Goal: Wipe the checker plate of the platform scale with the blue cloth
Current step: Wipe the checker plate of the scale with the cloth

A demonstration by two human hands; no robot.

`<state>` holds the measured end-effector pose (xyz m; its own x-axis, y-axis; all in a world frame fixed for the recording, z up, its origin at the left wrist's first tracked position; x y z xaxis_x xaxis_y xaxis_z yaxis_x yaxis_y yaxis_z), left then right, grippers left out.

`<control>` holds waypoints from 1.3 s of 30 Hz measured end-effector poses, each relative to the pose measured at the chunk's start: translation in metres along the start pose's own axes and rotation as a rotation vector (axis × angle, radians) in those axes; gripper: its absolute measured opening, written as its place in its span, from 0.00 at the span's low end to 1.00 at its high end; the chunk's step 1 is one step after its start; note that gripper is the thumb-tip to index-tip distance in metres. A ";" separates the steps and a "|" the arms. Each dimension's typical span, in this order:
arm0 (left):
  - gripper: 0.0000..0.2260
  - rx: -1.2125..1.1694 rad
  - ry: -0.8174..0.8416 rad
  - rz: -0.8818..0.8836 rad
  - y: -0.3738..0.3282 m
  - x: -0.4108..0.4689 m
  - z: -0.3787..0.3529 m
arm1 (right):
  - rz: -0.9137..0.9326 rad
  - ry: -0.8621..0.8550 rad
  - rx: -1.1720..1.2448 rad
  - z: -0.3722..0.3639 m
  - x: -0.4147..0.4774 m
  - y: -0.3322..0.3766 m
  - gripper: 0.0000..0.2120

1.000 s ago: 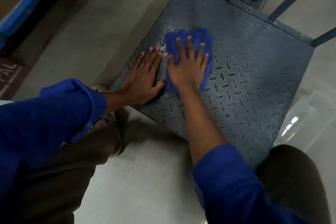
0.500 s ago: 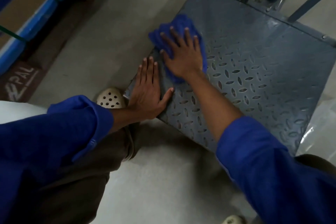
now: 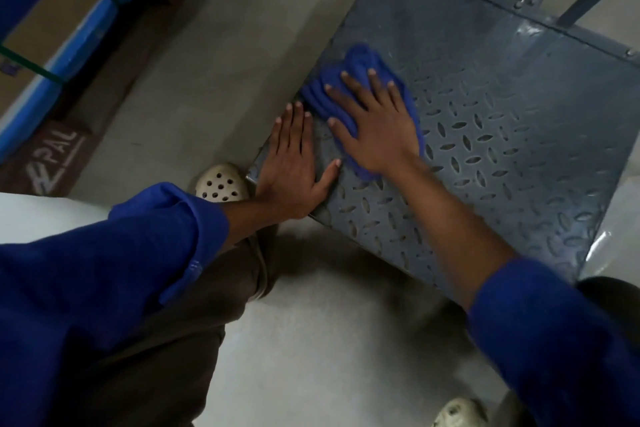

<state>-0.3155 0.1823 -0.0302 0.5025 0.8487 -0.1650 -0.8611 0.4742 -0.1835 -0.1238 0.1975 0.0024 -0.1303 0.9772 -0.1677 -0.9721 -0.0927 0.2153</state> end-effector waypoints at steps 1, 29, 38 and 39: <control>0.42 -0.006 0.006 -0.015 0.001 0.002 0.001 | -0.025 -0.015 -0.002 -0.006 -0.028 -0.005 0.29; 0.26 0.005 0.164 -0.453 0.053 0.107 0.061 | -0.430 -0.111 0.067 -0.028 -0.077 -0.002 0.31; 0.24 0.230 0.210 -0.601 0.072 0.133 0.078 | -0.539 -0.147 0.094 -0.028 -0.057 0.012 0.31; 0.24 0.229 0.201 -0.604 0.072 0.134 0.079 | -0.565 -0.152 0.099 -0.028 -0.052 0.016 0.31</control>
<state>-0.3165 0.3486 0.0109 0.8863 0.3695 -0.2793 -0.4080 0.9082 -0.0934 -0.1379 0.1403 -0.0122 0.4386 0.8871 -0.1440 -0.8592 0.4609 0.2224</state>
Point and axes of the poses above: each hand's wrist, its own x-axis towards the middle knuckle, its own z-axis out of the back of the hand, y = z × x, the point moved 1 cm from there along x, towards the middle knuckle, and after that the axes turned 11 degrees about y, right-handed, at the moved point
